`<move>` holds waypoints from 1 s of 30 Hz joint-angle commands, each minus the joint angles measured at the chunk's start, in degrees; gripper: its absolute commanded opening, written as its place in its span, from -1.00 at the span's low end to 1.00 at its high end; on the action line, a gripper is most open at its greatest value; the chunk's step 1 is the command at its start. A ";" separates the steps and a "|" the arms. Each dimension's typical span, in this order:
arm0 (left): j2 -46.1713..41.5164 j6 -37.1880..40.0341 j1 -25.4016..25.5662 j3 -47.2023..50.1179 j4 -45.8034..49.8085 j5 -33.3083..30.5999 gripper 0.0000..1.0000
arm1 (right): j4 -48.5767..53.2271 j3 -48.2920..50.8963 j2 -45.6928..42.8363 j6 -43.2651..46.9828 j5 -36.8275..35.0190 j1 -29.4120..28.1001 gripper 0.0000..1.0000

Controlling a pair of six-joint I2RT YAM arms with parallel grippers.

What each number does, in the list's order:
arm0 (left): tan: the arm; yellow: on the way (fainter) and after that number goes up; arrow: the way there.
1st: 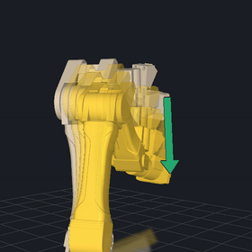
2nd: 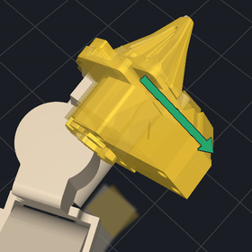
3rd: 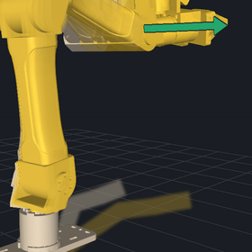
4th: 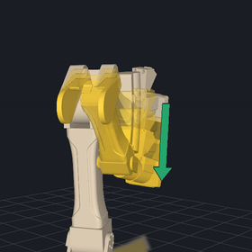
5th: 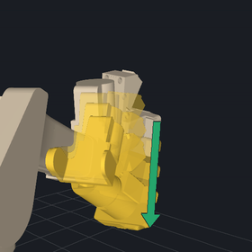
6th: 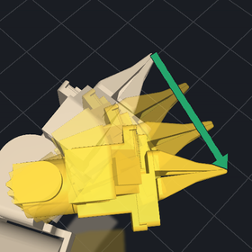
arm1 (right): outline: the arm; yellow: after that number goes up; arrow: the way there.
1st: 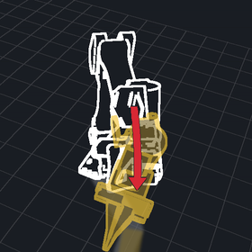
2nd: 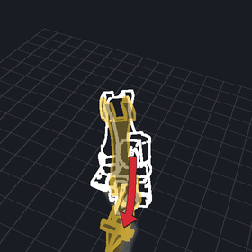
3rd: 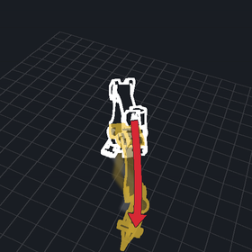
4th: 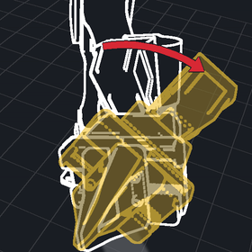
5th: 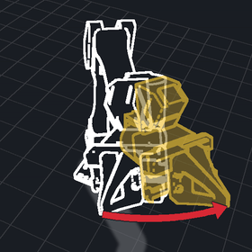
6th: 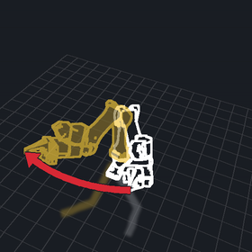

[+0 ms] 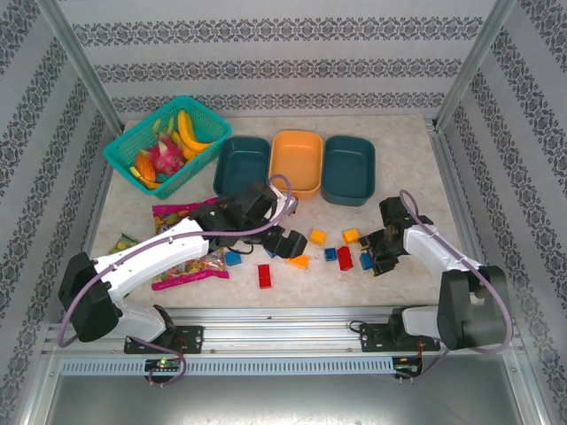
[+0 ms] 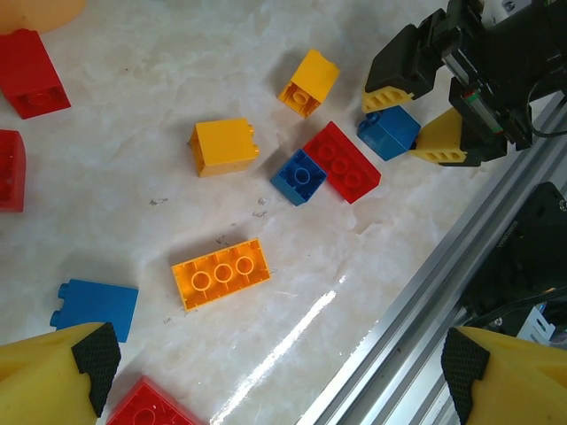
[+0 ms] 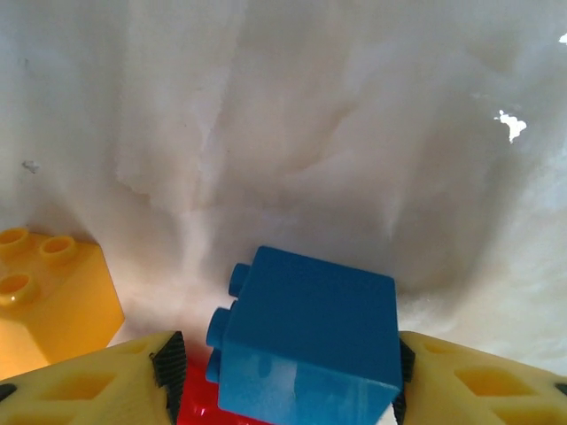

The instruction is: Sort the legos into containers by color

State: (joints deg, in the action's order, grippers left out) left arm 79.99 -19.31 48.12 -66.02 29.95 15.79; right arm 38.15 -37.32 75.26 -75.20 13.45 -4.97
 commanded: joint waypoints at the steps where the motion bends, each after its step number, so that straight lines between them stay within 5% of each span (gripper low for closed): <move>1: 0.17 0.06 1.06 -1.75 -1.95 -1.52 0.92 | -0.76 -0.25 2.33 0.52 0.17 0.84 0.16; 9: -0.76 -2.40 1.01 -1.91 -2.22 -4.53 0.92 | 3.05 -3.86 0.72 3.84 -3.65 0.81 -0.26; 17: 0.46 -6.74 -1.56 -7.39 -2.08 -6.14 0.94 | 10.56 -23.26 -1.09 17.34 -13.44 -4.70 -0.33; 30: 8.17 -16.19 -15.52 -15.42 -1.84 -3.66 0.92 | 10.56 -57.80 35.64 27.98 -9.61 -4.70 -0.35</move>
State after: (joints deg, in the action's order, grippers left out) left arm 87.24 -32.03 34.57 -79.42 28.60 11.77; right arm 45.89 -89.86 104.84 -50.52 2.85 -11.29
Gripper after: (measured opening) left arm 0.963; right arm 0.427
